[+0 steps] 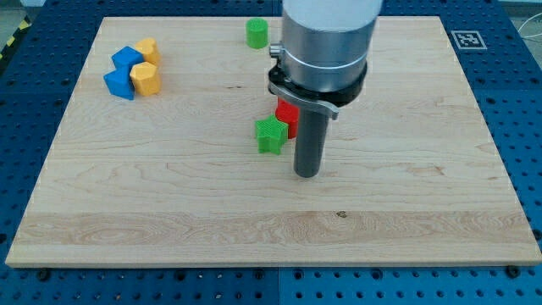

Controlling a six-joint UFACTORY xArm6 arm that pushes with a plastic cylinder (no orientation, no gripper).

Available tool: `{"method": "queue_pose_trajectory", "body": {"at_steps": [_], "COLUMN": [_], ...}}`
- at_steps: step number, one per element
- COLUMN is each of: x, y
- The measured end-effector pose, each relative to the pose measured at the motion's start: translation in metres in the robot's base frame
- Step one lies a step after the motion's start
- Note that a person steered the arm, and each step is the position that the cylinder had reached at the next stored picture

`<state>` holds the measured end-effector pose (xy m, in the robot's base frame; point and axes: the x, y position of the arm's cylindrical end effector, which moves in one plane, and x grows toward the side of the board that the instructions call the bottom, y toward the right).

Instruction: Push the green star to the left side of red circle

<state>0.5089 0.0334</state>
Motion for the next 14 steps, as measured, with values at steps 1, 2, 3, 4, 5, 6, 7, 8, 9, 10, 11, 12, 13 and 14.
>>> {"method": "queue_pose_trajectory", "body": {"at_steps": [1, 2, 3, 4, 5, 6, 7, 8, 9, 10, 11, 12, 13, 14], "x": [-0.019, -0.022, -0.023, -0.028, -0.043, -0.061, -0.069, -0.075, -0.091, -0.129, -0.134, -0.129, -0.121, -0.117], "y": [-0.014, -0.026, -0.047, -0.066, -0.065, -0.064, -0.069, -0.109, -0.155, -0.161, -0.134, -0.092, -0.082, -0.082]}}
